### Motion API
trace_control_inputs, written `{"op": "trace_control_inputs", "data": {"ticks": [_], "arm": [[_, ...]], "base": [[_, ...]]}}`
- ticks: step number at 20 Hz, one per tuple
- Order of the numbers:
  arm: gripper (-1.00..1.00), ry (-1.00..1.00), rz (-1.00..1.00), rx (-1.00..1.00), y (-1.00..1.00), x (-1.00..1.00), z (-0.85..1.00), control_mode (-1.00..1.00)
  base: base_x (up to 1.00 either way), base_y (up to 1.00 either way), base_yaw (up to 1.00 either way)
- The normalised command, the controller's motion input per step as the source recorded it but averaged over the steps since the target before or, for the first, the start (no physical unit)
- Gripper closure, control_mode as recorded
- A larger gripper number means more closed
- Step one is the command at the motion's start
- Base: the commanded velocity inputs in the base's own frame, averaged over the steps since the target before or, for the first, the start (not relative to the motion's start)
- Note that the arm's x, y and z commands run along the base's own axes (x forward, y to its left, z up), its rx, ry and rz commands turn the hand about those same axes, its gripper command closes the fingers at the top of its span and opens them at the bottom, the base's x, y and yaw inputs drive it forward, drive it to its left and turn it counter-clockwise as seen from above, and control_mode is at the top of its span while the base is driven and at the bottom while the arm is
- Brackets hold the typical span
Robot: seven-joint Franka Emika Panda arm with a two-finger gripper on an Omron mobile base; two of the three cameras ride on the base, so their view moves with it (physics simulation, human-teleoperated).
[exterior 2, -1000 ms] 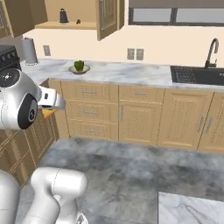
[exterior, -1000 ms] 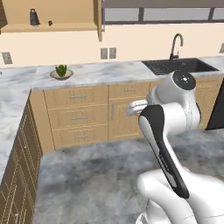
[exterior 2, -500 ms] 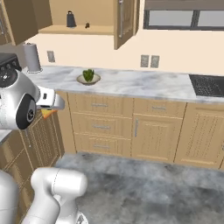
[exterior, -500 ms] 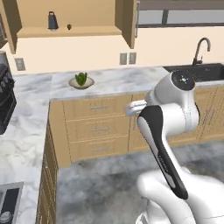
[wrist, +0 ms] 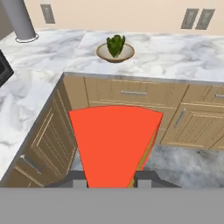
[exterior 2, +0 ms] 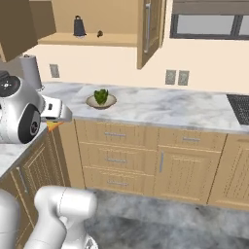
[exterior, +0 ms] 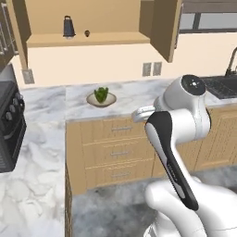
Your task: Pick the cheese from the fridge and the cheese grater from the cabinet and place them next to the salad bowl.
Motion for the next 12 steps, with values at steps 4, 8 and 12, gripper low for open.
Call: {"op": "trace_control_inputs", "data": {"ticks": [4,8,12], "arm": [[1.00,0.00,0.00,0.00,0.00,0.00,0.00,1.00],[1.00,0.00,0.00,0.00,0.00,0.00,0.00,1.00],[1.00,0.00,0.00,0.00,0.00,0.00,0.00,1.00]], "base": [[0.65,0.37,0.00],[0.60,0.10,0.00],[0.65,0.09,-0.01]]}}
